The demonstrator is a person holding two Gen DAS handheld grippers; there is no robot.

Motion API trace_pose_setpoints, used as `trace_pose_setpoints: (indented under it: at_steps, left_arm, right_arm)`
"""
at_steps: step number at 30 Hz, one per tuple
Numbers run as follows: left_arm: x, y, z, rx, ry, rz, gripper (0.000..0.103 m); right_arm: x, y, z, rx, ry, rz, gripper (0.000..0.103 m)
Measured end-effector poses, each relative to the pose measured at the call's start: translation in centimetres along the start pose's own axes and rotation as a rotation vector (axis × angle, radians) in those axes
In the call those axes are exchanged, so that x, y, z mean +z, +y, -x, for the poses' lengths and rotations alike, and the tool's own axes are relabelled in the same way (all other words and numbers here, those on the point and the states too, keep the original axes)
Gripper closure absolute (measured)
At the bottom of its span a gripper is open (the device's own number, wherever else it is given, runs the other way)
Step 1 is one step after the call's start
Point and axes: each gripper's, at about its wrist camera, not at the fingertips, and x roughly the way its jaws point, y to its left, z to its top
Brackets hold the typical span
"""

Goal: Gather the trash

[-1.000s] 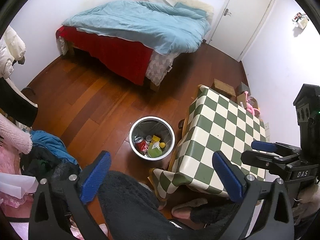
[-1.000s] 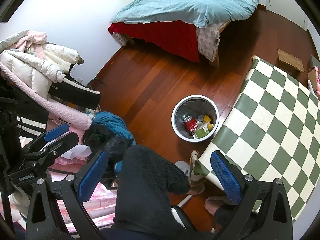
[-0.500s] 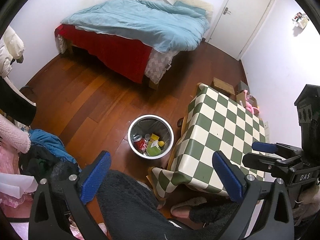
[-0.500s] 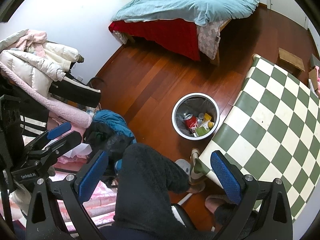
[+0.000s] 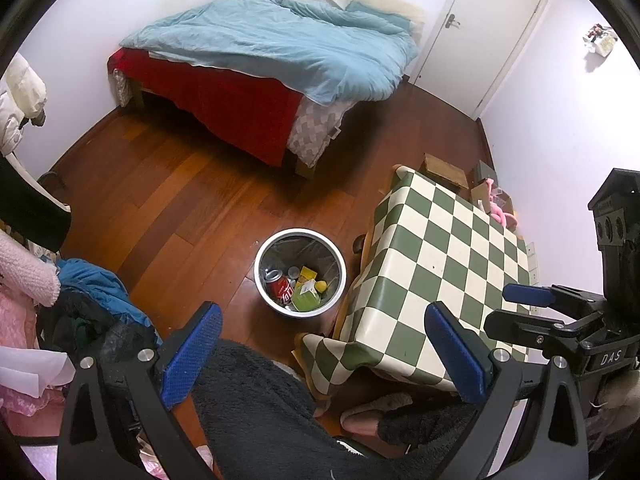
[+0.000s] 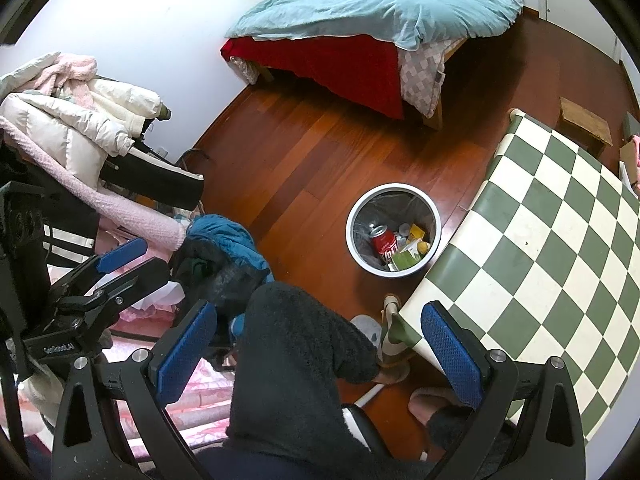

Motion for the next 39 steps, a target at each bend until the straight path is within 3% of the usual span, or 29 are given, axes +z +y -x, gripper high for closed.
trace_pose_setpoints:
  at_steps: [39]
  left_arm:
    - [0.09,0.6,0.29,-0.021,0.001,0.006,0.0]
  right_arm:
    - [0.28,0.59,-0.25,0.005,0.009,0.003,0.0]
